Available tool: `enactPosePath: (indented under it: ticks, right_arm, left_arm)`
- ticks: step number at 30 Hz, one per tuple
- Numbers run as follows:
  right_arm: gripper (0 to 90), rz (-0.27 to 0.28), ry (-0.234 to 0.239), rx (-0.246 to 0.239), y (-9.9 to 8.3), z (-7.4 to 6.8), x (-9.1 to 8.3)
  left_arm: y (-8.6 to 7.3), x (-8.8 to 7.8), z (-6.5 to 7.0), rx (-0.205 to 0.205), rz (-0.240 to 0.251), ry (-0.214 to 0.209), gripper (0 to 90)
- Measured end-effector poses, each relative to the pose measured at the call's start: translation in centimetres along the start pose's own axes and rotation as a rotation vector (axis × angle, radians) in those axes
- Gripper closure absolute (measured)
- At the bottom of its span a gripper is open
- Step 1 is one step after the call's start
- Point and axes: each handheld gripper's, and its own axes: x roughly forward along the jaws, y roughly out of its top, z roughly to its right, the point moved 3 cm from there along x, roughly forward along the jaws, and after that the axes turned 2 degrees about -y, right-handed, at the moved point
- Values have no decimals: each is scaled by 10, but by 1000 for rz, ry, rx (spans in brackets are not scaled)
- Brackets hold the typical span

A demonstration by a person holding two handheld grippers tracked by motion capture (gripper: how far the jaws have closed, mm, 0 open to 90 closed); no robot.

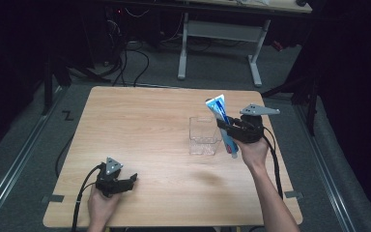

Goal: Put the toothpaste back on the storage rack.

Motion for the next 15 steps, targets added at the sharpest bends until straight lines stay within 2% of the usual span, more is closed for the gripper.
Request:
enactPosePath:
  ticks: [11, 15]
  right_arm:
    - [690, -6, 13, -15, 11, -6, 12]
    - [692, -7, 23, -5, 14, -5, 17]
  left_arm:
    - [0, 0, 0, -1, 1, 0, 233]
    - [0, 0, 0, 0, 1, 0, 232]
